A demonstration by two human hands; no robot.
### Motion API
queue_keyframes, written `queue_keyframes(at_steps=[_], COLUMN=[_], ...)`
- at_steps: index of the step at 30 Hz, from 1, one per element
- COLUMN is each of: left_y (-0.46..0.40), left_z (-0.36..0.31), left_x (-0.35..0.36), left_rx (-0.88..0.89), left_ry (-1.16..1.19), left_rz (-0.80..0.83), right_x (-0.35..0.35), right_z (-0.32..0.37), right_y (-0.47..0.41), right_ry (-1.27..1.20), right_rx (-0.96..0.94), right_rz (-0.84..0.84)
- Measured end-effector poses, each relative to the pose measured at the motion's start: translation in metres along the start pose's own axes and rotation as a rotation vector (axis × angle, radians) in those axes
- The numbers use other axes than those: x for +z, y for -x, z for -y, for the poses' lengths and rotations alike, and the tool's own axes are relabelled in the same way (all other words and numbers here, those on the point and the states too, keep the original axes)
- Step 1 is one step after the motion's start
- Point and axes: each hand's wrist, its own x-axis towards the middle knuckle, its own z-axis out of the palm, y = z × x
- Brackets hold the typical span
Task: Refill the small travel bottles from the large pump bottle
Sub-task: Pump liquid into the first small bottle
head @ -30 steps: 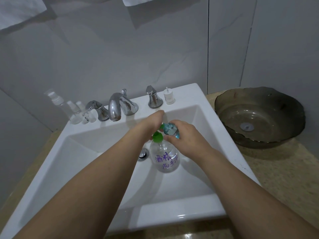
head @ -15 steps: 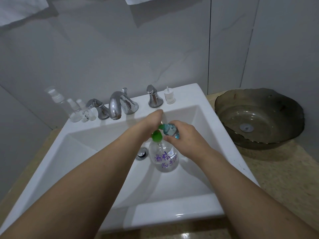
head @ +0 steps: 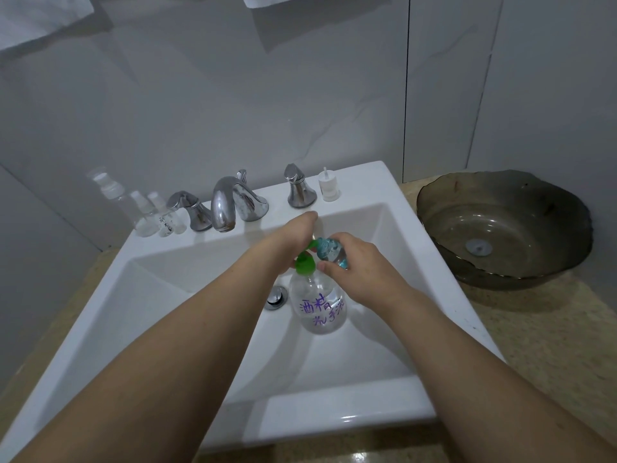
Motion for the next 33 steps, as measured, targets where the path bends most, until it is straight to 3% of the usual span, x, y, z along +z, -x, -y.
queue_keyframes(at_steps=[33], left_y=[0.000], left_z=[0.001], left_x=[-0.003], left_rx=[0.002], left_ry=[0.034], left_rz=[-0.020], right_x=[0.002], right_z=[0.000], right_y=[0.001], right_ry=[-0.007], right_rx=[-0.012], right_rz=[0.002])
